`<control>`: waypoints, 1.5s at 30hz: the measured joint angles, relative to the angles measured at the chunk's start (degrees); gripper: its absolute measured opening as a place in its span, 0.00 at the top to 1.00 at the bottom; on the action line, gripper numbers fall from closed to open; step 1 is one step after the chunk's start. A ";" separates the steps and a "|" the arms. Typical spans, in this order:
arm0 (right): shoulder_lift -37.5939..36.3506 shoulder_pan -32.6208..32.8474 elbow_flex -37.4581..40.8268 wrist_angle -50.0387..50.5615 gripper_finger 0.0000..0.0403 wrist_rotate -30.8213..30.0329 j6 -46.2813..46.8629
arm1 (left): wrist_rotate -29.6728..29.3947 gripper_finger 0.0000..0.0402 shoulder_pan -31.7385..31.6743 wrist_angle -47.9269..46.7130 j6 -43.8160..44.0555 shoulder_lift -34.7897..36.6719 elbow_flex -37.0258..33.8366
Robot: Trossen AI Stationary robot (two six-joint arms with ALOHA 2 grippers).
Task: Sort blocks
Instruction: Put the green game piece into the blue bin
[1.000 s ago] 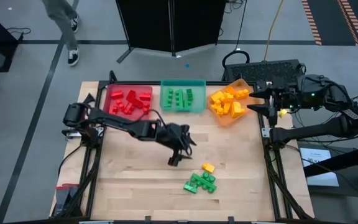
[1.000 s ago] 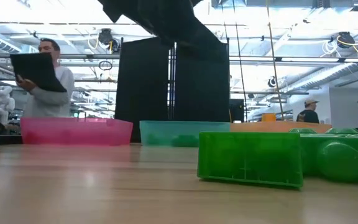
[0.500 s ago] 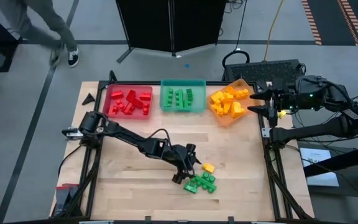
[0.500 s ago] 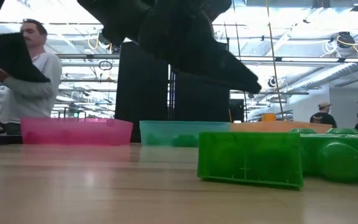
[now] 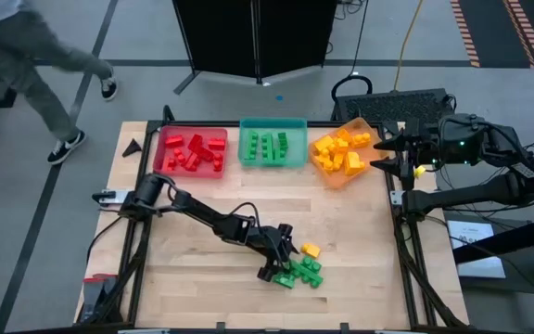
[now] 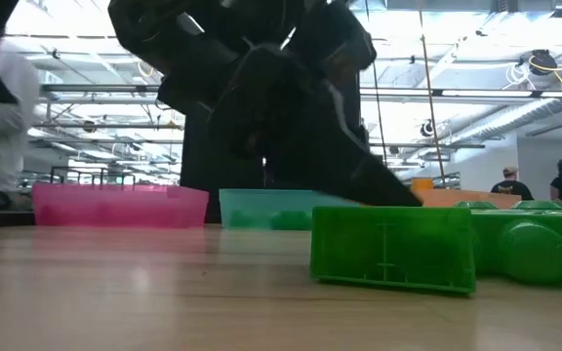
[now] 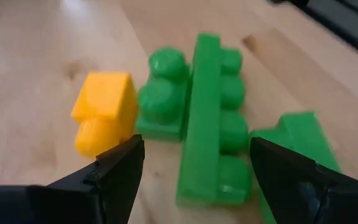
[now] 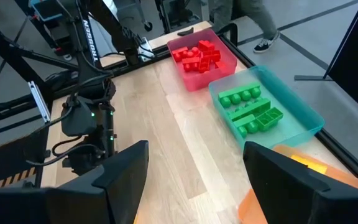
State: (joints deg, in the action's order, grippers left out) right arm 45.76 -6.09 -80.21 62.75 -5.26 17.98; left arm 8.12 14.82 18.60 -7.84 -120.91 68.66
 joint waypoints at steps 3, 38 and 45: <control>0.00 0.00 0.01 0.21 0.36 0.02 0.00 | 1.23 0.27 0.34 0.51 0.08 -0.74 0.12; 0.00 0.00 -0.01 0.73 0.36 -0.37 -0.66 | 2.62 0.57 -0.23 3.61 12.74 -4.35 -0.04; 0.00 -0.01 0.00 0.38 0.36 -0.39 -0.71 | 0.41 0.57 -0.70 1.41 13.32 1.43 -0.09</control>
State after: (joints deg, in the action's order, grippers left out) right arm 45.76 -6.09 -80.22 63.13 -5.65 17.26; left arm 8.54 14.13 20.01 5.48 -119.48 68.57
